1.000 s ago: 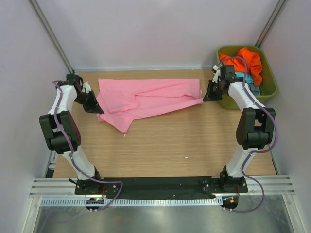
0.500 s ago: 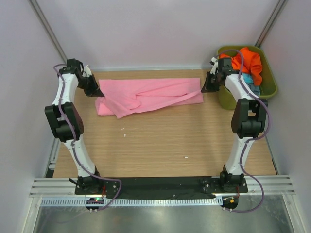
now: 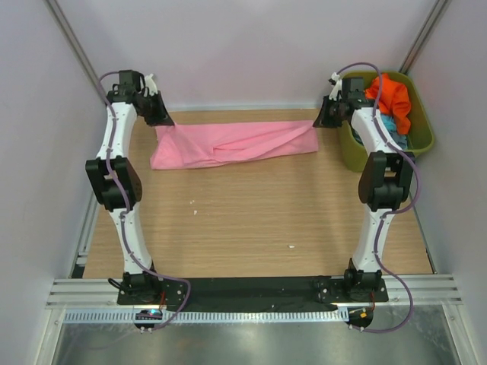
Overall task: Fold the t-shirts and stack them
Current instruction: Fold the tshirt
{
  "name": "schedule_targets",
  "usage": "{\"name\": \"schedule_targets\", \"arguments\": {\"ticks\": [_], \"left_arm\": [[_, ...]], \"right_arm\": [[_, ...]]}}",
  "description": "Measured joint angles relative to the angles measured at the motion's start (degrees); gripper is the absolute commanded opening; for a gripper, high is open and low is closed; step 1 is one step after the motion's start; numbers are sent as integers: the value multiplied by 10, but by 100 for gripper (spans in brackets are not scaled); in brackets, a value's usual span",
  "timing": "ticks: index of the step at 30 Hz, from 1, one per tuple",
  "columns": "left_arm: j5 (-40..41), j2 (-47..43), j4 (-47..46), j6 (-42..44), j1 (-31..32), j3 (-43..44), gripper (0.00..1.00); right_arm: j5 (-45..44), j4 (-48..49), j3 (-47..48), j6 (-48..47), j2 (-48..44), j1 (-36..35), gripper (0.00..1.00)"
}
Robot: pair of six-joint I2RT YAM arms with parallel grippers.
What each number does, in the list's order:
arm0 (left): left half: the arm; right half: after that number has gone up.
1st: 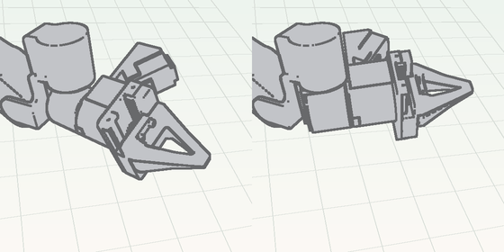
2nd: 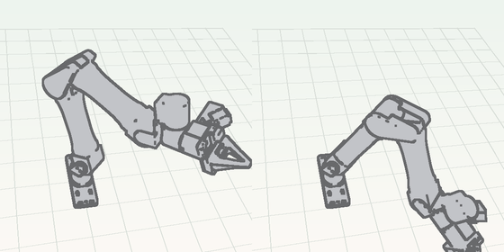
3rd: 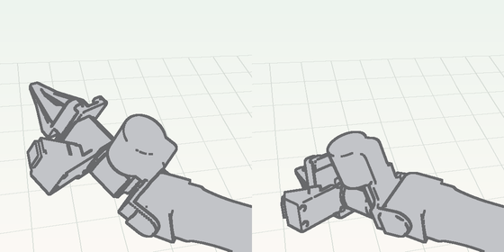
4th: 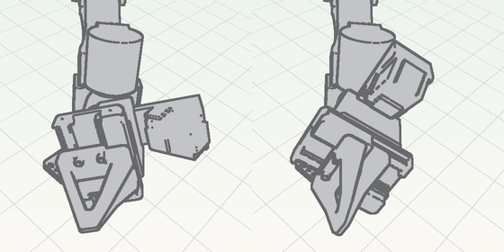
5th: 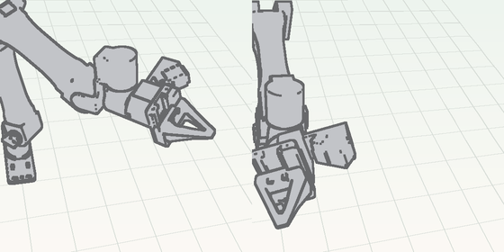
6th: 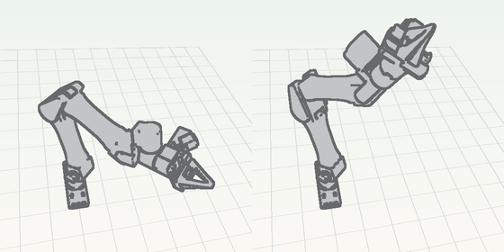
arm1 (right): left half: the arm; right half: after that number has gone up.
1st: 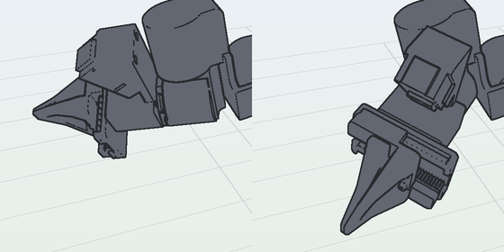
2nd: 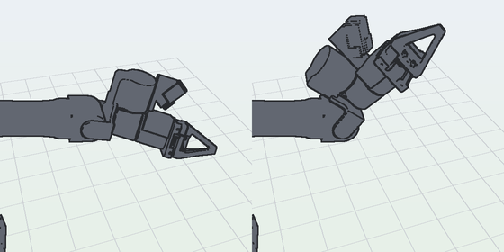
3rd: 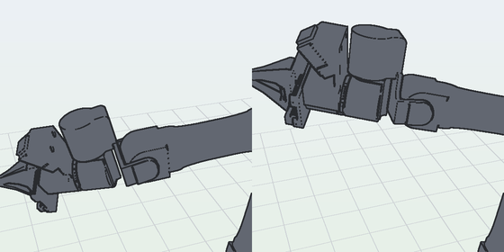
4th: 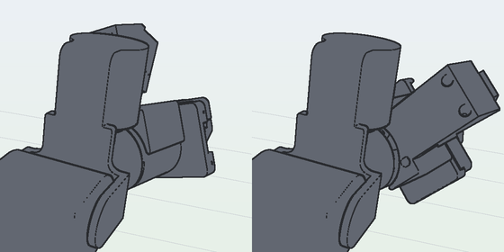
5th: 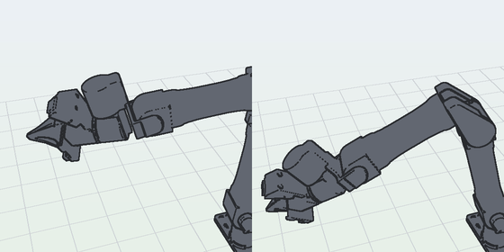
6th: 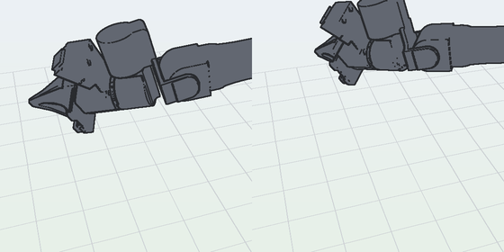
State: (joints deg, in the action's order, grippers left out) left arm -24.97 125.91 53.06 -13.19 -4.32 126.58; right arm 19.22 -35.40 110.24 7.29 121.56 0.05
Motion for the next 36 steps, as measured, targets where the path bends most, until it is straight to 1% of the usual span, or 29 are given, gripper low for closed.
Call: {"name": "schedule_targets", "arguments": {"ticks": [5, 13, 28, 30, 31, 32, 33, 34, 35, 36], "left_arm": [[27, 36, -17, 2, 7, 44, 0], [61, 73, -32, 2, 14, 76, 0], [114, 101, -54, 5, 14, 119, 0], [125, 110, -61, 6, 14, 125, 5], [134, 116, -63, 6, 14, 128, 11], [146, 122, -66, 6, 14, 131, 17], [157, 128, -68, 6, 14, 132, 30], [170, 132, -70, 7, 14, 132, 43], [186, 136, -70, 7, 14, 132, 45], [205, 138, -70, 2, 13, 132, 46]], "right_arm": [[-1, 6, 8, 0, 17, -1, 1], [-10, 8, 22, -11, 46, -19, 1], [-30, 26, 67, -14, 77, -24, 1], [-33, 28, 73, -16, 84, -24, 1], [-34, 31, 76, -17, 88, -24, 14], [-37, 35, 79, -18, 94, -24, 24], [-41, 37, 84, -19, 101, -24, 32], [-49, 38, 92, -20, 110, -24, 43], [-59, 41, 98, -21, 116, -24, 46], [-70, 41, 101, -25, 120, -24, 48]]}}
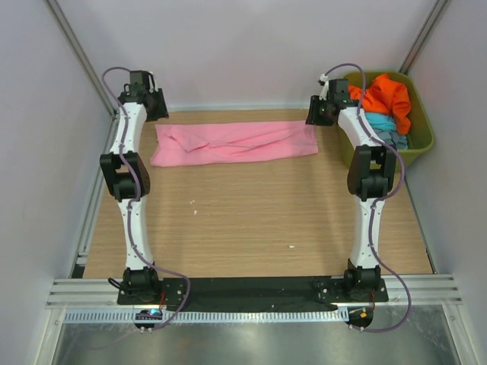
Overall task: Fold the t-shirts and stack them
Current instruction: Fold the tshirt
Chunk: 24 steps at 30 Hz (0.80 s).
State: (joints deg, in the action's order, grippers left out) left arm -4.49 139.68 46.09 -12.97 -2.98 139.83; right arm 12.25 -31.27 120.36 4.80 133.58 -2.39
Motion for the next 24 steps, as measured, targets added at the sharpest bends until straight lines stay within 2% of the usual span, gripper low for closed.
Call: {"name": "schedule_targets", "arguments": {"ticks": [1, 5, 8, 17, 20, 24], "left_arm": [[15, 0, 0, -2, -1, 0, 56], [70, -1, -2, -5, -6, 3, 65], [73, -8, -2, -2, -13, -2, 71], [-57, -72, 16, 0, -9, -85, 69], [-125, -78, 26, 4, 4, -114, 63], [-187, -78, 55, 31, 16, -148, 62]], "right_arm": [[-9, 0, 1, -3, 2, 0, 48], [-25, 6, 9, -6, 1, 2, 47], [-15, 6, 4, -5, -6, 4, 47], [88, -6, -44, 11, -40, -7, 46], [134, -8, -47, 26, -40, -21, 43], [172, -4, -46, 41, -34, -35, 43]]}}
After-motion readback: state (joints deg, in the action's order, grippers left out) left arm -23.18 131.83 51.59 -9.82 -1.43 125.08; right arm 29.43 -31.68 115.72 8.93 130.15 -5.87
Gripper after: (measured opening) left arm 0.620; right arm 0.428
